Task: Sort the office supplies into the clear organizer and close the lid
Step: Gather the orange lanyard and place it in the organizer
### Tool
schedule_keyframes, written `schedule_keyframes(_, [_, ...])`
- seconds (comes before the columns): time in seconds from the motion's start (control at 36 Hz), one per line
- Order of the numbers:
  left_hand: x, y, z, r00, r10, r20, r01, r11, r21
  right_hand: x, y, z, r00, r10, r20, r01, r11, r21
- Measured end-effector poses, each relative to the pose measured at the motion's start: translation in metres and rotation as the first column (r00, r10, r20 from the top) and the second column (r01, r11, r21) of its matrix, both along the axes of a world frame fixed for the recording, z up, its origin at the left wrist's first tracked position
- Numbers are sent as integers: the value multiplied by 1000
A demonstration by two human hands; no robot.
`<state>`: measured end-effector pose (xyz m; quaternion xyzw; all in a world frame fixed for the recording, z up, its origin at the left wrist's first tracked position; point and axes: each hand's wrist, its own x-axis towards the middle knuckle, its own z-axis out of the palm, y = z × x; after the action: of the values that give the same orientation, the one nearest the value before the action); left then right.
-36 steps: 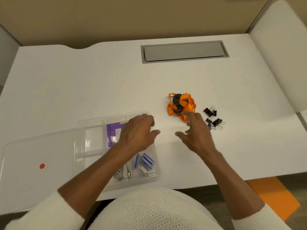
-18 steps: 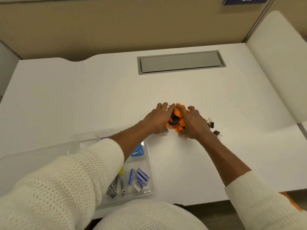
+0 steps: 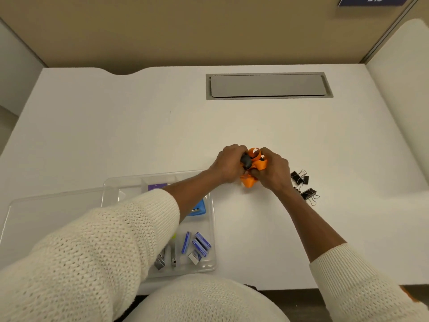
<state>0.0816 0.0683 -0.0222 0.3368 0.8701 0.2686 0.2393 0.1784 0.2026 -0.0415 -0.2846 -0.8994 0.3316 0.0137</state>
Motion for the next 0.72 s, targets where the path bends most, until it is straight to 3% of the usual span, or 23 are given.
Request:
schedule_keyframes(0.39, [-14, -94, 70, 986, 136, -99, -113, 972, 207, -13, -80, 72, 975, 79, -209, -87, 996, -33])
schedule_keyframes(0.53, [-24, -155, 103, 974, 182, -134, -158, 972, 174, -33, -134, 89, 963, 121, -242, -144, 986, -81])
schedule_keyframes(0.72, [-37, -242, 114, 957, 242, -161, -245, 970, 2, -57, -223, 93, 950, 211, -230, -254, 951, -177])
